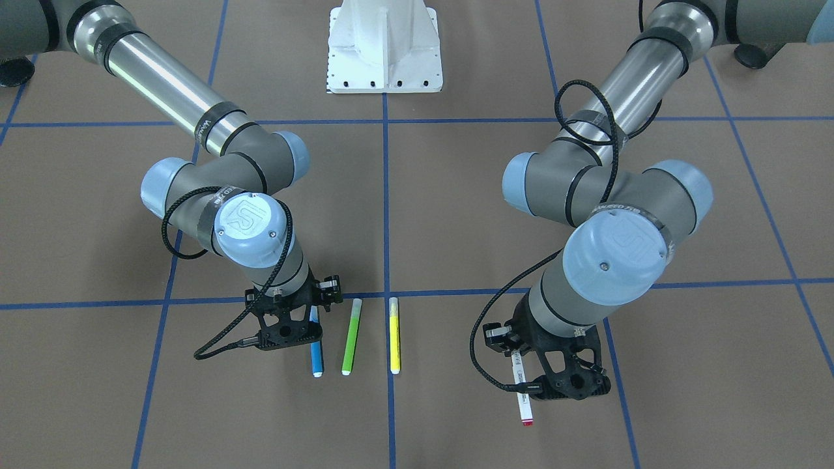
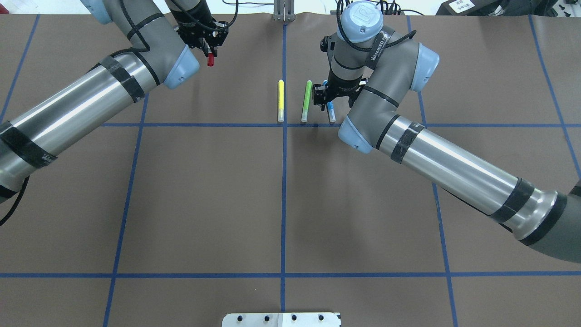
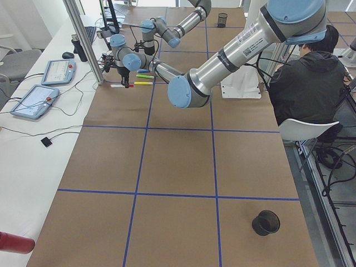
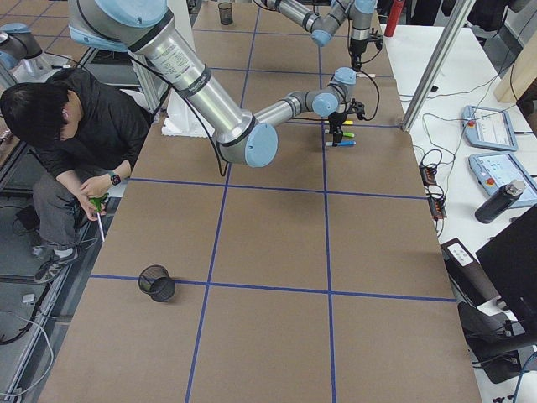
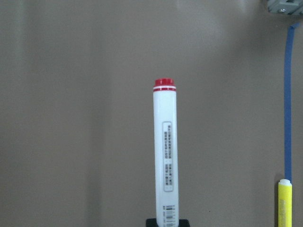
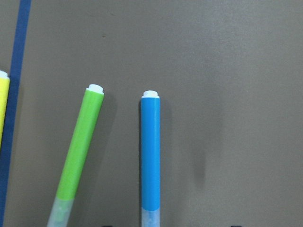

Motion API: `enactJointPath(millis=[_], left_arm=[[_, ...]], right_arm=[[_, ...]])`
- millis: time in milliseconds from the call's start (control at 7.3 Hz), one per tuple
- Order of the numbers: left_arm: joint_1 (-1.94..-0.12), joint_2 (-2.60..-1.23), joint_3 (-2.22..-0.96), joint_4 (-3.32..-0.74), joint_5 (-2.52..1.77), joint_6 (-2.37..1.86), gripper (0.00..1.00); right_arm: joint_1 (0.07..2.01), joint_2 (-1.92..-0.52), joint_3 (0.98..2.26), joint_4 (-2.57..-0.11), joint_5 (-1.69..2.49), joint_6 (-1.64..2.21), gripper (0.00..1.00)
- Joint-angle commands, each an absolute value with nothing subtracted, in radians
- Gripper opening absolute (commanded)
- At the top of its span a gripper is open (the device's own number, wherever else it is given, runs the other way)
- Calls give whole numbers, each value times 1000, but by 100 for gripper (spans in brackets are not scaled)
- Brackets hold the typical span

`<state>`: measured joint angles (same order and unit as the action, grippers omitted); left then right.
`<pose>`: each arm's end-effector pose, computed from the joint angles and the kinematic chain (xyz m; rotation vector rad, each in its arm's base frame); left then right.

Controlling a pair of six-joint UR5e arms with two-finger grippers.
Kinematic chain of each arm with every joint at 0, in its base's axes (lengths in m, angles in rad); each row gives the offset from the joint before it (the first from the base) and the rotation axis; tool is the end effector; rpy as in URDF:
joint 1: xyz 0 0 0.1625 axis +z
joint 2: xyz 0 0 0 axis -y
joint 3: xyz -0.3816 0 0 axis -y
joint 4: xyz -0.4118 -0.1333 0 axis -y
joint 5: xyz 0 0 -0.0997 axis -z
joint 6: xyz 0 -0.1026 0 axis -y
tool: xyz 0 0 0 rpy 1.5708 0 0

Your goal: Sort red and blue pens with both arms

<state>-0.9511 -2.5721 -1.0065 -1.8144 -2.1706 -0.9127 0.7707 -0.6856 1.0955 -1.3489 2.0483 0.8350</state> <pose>0.4179 -0.7156 0.1971 0.0757 0.8712 -0.0701 -0.5192 -0.6242 0.2546 0.0872 -0.7673 -0.1177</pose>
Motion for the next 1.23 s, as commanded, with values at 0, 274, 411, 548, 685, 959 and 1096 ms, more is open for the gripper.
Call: enactJointPath(millis=[0, 274, 411, 548, 685, 959, 1096], left_arm=[[-951, -2568, -1014, -1813, -2172, -913, 0], [-951, -2559, -1046, -1734, -2234, -913, 0], [-957, -2543, -1096, -1680, -2241, -910, 0], [-960, -2508, -1138, -1669, -2243, -908, 0], [-963, -2475, -1167, -1669, -2243, -899, 0], [-971, -2456, -1190, -1669, -2252, -873, 0], [-973, -2448, -1192, -1669, -2255, -873, 0]], right_arm=[[762, -683, 1043, -1300, 2043, 831, 66], [762, -683, 1022, -1273, 2043, 830, 66], [762, -683, 1022, -1273, 2043, 830, 66], [762, -683, 1022, -1273, 2043, 830, 66], [762, -681, 1022, -1273, 2043, 830, 66], [762, -669, 1022, -1273, 2043, 831, 66], [759, -666, 1019, -1273, 2042, 831, 64]])
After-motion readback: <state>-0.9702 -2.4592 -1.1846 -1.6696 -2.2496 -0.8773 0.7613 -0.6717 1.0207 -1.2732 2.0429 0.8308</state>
